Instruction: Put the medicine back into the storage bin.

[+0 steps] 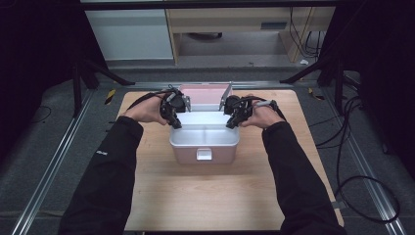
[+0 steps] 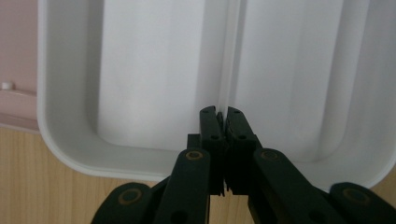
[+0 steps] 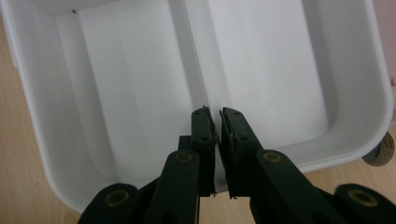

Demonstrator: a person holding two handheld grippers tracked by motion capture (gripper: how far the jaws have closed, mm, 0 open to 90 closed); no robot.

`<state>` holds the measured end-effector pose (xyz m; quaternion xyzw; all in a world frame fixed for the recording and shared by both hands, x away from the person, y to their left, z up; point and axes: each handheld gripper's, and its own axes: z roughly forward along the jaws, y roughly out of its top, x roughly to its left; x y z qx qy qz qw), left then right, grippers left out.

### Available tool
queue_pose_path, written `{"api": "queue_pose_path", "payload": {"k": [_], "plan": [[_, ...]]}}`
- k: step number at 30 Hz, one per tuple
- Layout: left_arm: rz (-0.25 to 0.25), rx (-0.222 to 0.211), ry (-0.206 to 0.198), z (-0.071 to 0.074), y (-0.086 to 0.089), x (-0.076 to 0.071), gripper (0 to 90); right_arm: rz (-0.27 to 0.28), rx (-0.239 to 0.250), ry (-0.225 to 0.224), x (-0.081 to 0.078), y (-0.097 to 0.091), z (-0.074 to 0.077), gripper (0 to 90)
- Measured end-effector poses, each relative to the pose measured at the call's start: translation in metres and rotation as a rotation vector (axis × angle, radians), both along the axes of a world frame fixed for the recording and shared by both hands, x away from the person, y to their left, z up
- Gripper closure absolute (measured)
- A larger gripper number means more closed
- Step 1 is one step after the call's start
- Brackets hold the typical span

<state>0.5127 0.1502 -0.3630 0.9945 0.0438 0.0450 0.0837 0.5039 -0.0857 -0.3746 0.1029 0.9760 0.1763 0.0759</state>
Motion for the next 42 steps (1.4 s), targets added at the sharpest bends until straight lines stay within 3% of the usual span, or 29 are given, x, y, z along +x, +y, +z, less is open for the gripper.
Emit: {"api": "queue_pose_path", "payload": {"k": [8,13,21,25,29,31,34,38,42], "plan": [[0.021,-0.029,0.012,-0.015,0.004,-0.001,86.2,-0.014,0.046,-0.027,-0.004,-0.005,-0.013,81.7],[0.027,-0.062,-0.004,-0.017,0.008,-0.006,85.1,-0.024,0.043,-0.030,-0.009,-0.004,-0.016,81.3],[0.030,-0.046,-0.028,-0.015,0.005,-0.014,83.0,-0.038,0.051,-0.035,-0.016,-0.005,-0.016,77.9],[0.080,-0.108,-0.070,-0.002,0.009,-0.019,75.0,-0.081,0.127,-0.065,-0.017,-0.010,-0.009,66.3],[0.151,-0.182,-0.116,0.014,0.016,-0.033,66.2,-0.156,0.224,-0.100,-0.022,-0.020,0.003,52.4],[0.176,-0.220,-0.128,0.019,0.020,-0.039,61.9,-0.196,0.254,-0.122,-0.025,-0.024,0.008,48.0],[0.219,-0.266,-0.176,0.026,0.030,-0.051,53.8,-0.259,0.299,-0.143,-0.031,-0.032,0.012,39.7],[0.280,-0.379,-0.183,0.029,0.048,-0.064,51.4,-0.326,0.334,-0.173,-0.042,-0.041,0.014,32.5],[0.363,-0.476,-0.185,0.021,0.065,-0.069,47.6,-0.379,0.374,-0.197,-0.051,-0.053,0.012,27.5]]}}
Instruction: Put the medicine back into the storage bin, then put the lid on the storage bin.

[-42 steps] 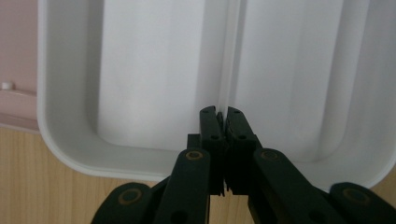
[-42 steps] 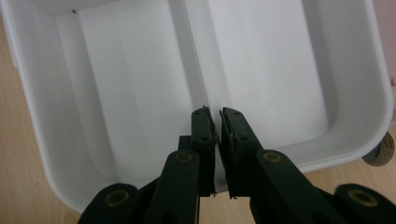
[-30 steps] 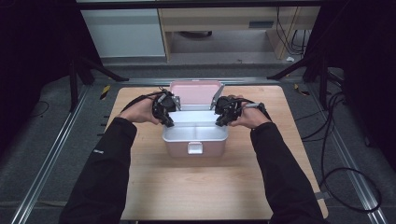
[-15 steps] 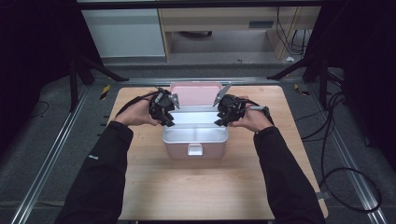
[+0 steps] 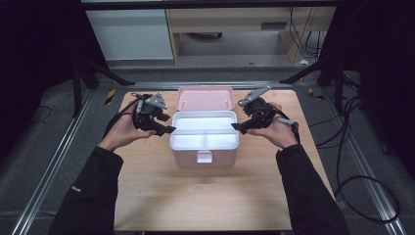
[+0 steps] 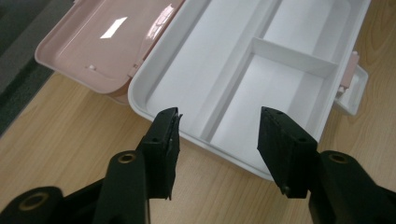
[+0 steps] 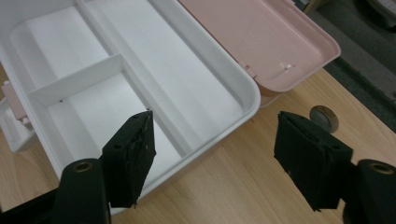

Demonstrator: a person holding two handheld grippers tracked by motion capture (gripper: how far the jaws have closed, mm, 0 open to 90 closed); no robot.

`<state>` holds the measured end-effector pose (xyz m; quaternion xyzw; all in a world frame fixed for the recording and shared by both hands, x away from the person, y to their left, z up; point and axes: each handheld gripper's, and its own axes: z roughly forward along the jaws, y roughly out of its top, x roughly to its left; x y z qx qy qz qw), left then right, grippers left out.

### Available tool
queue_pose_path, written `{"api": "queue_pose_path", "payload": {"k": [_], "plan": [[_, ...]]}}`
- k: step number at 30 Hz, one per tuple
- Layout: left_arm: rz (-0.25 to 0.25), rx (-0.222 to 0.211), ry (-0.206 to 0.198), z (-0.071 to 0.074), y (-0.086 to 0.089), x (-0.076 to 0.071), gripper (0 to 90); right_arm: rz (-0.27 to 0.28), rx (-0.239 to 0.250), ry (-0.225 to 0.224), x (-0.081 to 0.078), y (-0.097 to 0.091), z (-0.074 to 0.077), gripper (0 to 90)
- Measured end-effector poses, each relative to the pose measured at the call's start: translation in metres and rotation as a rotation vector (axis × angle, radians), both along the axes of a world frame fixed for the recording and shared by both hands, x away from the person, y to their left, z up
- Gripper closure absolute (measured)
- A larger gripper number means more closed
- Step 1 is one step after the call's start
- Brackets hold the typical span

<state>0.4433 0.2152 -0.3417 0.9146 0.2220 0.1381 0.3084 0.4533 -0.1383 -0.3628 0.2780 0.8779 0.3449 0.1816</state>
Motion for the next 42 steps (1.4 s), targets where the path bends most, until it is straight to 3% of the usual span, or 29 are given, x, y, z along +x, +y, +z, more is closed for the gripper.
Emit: {"api": "queue_pose_path", "payload": {"k": [7,11,17,21,29,34,38,42], "plan": [[0.192,-0.106,0.011,-0.026,0.024,0.005,47.4,-0.041,0.031,-0.017,-0.011,-0.014,-0.008,22.7],[0.239,-0.146,0.002,-0.030,0.027,0.010,45.6,-0.062,0.069,-0.026,-0.013,-0.020,-0.010,22.0],[0.280,-0.219,-0.015,-0.031,0.028,0.019,44.2,-0.112,0.112,-0.039,-0.007,-0.025,-0.014,21.8],[0.309,-0.226,-0.020,-0.032,0.027,0.028,43.3,-0.153,0.169,-0.049,0.004,-0.027,-0.018,22.1],[0.370,-0.298,-0.043,-0.029,0.026,0.044,42.6,-0.205,0.252,-0.060,0.027,-0.025,-0.019,22.3],[0.394,-0.291,-0.043,-0.029,0.022,0.056,42.6,-0.211,0.271,-0.059,0.040,-0.020,-0.020,22.3],[0.406,-0.328,-0.040,-0.028,0.017,0.067,42.4,-0.213,0.276,-0.057,0.052,-0.016,-0.021,22.3],[0.417,-0.317,-0.043,-0.030,0.011,0.078,42.0,-0.226,0.289,-0.047,0.063,-0.012,-0.025,22.4]]}}
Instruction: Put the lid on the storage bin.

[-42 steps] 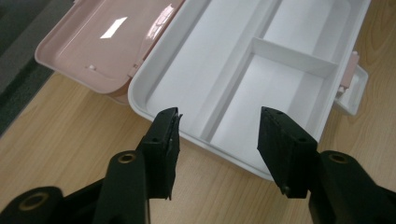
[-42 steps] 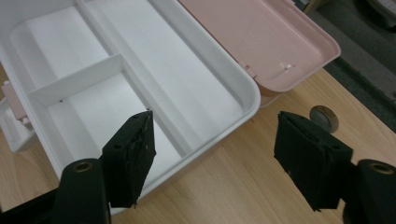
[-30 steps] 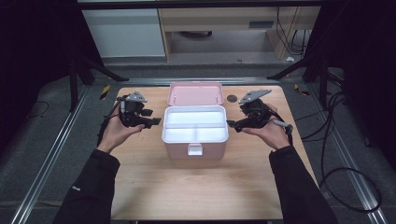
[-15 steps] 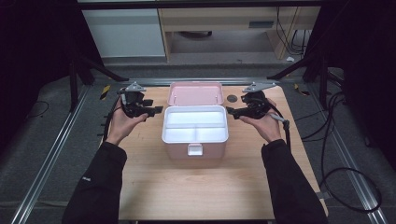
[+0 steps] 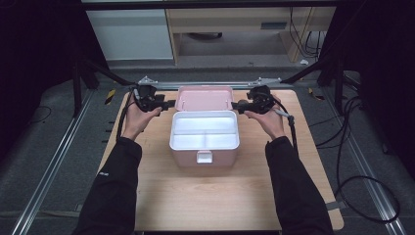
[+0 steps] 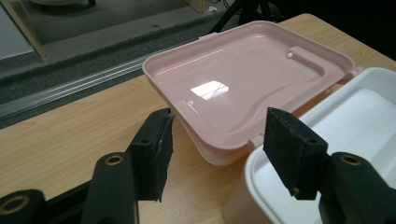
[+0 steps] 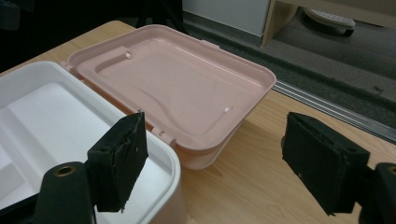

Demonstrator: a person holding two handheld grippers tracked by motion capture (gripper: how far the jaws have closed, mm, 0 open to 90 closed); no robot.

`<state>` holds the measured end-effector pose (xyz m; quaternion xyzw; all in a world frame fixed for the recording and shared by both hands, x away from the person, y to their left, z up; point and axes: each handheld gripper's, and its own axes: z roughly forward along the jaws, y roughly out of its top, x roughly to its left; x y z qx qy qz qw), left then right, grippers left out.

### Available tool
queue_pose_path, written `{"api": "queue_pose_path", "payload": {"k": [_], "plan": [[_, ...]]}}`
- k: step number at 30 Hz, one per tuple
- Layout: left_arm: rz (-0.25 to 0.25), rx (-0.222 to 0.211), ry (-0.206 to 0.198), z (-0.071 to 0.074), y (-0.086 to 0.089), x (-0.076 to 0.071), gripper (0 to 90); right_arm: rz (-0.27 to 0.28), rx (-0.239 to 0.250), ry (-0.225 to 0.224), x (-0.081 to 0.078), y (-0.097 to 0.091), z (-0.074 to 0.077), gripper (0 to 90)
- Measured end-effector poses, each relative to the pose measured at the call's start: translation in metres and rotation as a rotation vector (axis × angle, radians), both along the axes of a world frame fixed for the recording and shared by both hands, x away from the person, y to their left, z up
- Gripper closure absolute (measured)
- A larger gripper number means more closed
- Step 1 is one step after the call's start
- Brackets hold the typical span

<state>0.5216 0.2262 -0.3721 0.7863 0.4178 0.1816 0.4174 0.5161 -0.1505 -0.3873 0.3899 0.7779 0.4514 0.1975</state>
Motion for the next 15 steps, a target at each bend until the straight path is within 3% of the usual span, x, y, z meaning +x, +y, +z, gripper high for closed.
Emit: {"api": "queue_pose_path", "payload": {"k": [15], "plan": [[-0.003,0.013,0.035,-0.023,-0.012,0.016,41.1,0.001,0.020,0.049,0.026,0.015,-0.024,23.2]]}}
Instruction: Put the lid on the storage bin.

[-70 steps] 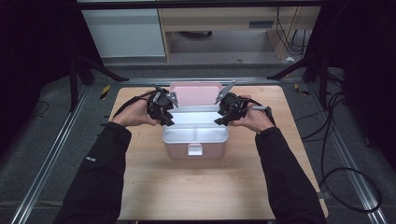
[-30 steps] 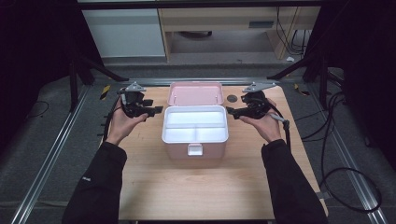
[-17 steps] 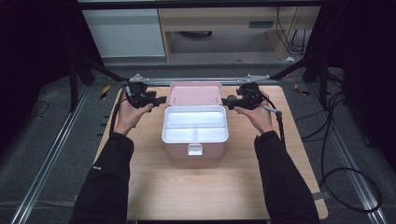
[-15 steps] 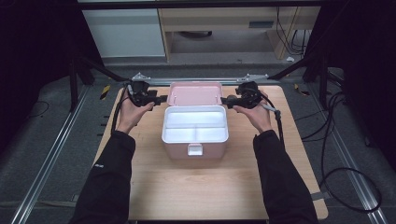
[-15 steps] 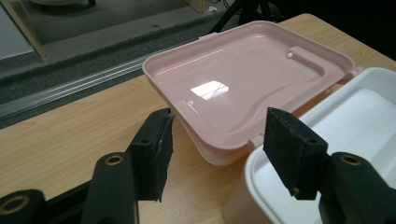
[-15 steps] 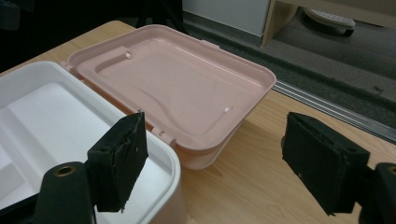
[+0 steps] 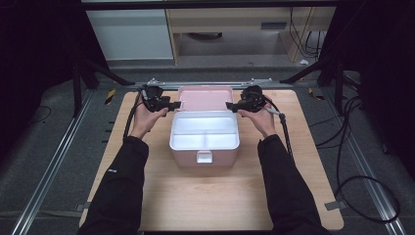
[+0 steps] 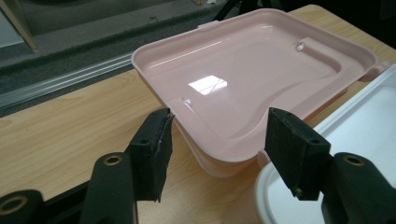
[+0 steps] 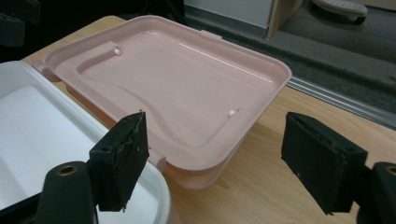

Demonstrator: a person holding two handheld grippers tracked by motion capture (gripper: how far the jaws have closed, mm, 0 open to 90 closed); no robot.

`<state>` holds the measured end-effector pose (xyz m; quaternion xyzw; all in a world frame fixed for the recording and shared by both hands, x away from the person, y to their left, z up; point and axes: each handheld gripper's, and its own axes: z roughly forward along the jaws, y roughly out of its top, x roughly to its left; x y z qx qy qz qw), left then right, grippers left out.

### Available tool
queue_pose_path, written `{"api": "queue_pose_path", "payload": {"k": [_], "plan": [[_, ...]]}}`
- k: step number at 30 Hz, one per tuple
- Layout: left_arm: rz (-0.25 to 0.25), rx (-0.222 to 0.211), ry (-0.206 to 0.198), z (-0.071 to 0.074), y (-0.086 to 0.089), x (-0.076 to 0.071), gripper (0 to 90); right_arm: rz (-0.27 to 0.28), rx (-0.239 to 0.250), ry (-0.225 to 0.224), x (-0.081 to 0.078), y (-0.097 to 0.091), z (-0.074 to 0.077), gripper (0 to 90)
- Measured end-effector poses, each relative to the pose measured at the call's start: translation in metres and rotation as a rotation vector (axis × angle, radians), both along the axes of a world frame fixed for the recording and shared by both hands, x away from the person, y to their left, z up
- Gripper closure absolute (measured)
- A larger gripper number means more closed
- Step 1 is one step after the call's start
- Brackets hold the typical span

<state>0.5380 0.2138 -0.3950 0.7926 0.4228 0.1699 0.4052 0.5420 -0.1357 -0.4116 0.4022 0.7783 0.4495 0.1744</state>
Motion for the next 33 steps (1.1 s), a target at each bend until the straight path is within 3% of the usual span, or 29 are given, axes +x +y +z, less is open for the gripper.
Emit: {"api": "queue_pose_path", "payload": {"k": [4,11,19,20,24,28,33], "plan": [[0.006,-0.002,0.010,-0.006,-0.002,0.004,40.9,0.005,-0.006,0.016,0.004,0.004,-0.008,23.0],[0.019,-0.015,0.033,-0.017,-0.007,0.012,40.9,0.009,0.044,0.046,0.010,0.005,-0.012,26.4],[0.025,-0.028,0.041,-0.024,-0.009,0.018,44.6,0.011,0.063,0.039,0.011,0.007,-0.011,28.4],[0.022,-0.006,0.053,-0.026,-0.009,0.018,45.7,0.007,0.057,0.044,0.012,0.008,-0.013,28.3],[0.027,-0.013,0.050,-0.029,-0.010,0.020,46.1,-0.004,0.093,0.069,0.016,0.009,-0.018,28.4],[0.027,0.007,0.037,-0.031,-0.011,0.022,46.8,-0.008,0.099,0.077,0.019,0.011,-0.020,28.7],[0.031,-0.019,0.053,-0.034,-0.008,0.025,48.0,-0.021,0.103,0.093,0.024,0.016,-0.024,26.3]]}}
